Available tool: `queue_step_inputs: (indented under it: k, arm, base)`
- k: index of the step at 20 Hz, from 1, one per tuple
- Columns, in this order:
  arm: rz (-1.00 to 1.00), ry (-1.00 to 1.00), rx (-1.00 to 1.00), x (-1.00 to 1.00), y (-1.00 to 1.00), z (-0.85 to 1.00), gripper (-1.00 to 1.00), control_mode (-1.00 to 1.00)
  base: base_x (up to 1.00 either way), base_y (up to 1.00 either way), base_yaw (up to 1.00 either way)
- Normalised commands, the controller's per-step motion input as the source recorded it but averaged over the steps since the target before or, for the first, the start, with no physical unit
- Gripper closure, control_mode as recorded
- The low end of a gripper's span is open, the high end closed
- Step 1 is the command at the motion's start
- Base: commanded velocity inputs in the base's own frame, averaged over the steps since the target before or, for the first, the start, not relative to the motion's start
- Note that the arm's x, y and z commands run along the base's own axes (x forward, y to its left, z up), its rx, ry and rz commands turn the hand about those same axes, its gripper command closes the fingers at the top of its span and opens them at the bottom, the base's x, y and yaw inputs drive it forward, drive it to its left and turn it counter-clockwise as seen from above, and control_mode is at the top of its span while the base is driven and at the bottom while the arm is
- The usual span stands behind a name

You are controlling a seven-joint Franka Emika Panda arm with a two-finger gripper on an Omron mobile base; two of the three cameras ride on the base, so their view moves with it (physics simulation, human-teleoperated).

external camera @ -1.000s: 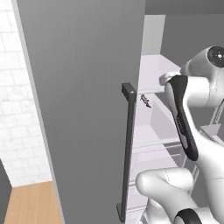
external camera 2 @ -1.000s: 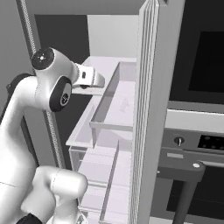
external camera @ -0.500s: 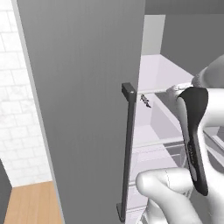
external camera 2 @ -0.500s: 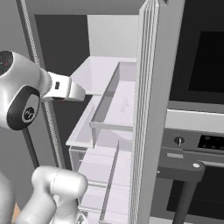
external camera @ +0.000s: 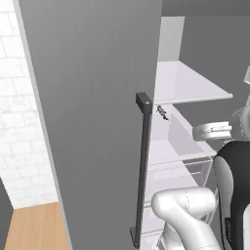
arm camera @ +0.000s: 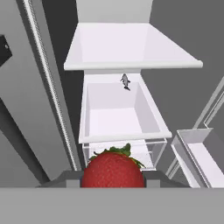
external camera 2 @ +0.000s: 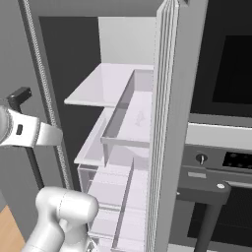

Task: Take the strawberry from the fridge and place it on top of the pancake, located on the dining counter.

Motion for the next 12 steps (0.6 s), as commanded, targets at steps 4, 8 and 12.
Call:
queue_step_inputs:
  k: [4,8,12]
  arm:
    - [0.00,0.00,0.00,0.00,0.00,0.00,1.00,1.00]
    - [0.00,0.00,0.00,0.00,0.00,0.00,1.00,1.00]
    - [0.00,0.00,0.00,0.00,0.00,0.00,1.00,1.00]
  base:
    - [-1.00,0.24,0.00]
    - [-1.00,-0.02,0.00]
    - [-1.00,-0.28,-0.05]
